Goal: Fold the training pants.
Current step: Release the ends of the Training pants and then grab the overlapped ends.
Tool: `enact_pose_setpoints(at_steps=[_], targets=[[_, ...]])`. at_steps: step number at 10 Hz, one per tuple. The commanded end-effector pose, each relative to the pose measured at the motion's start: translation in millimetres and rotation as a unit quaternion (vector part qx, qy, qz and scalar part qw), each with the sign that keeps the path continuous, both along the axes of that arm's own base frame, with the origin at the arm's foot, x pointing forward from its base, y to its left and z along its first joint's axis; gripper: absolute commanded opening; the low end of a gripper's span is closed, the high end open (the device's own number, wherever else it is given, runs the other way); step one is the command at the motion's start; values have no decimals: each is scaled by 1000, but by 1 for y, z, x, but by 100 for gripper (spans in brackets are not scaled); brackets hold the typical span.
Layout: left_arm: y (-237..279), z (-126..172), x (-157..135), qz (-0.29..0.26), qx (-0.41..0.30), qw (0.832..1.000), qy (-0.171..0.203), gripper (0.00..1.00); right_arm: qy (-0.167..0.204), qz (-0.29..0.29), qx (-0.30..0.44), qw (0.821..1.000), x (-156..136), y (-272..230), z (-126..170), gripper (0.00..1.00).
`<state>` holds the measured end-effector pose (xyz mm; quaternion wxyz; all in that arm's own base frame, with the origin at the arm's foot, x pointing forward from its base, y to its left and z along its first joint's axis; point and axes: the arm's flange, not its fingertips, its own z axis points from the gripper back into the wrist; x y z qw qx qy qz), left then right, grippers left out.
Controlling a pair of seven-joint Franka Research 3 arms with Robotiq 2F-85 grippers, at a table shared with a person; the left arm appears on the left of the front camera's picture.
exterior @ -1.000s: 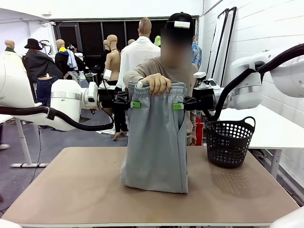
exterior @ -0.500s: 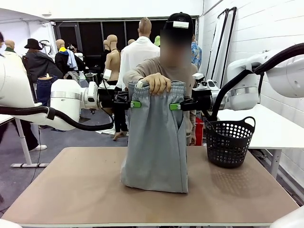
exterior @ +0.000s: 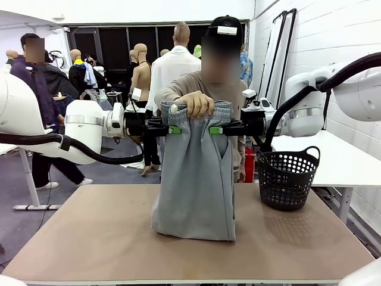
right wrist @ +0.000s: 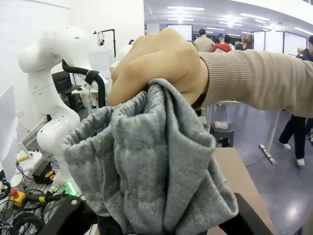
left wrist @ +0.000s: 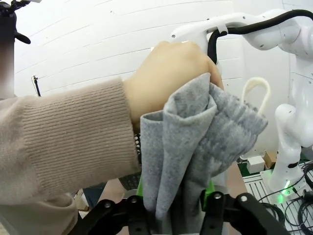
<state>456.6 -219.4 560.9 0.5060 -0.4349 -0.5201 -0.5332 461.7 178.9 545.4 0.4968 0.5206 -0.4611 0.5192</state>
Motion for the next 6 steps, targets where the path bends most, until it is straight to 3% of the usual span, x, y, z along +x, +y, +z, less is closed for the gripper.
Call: enact_pose_setpoints(at_steps=[1,6], targets=[[-6,5,1,18,7,1000,10,0,-10,-6,5,1000,7,5,-1,1],[-4,6,2,24,13,1000,5,0,-22,-6,4,1000,10,2,3,0]])
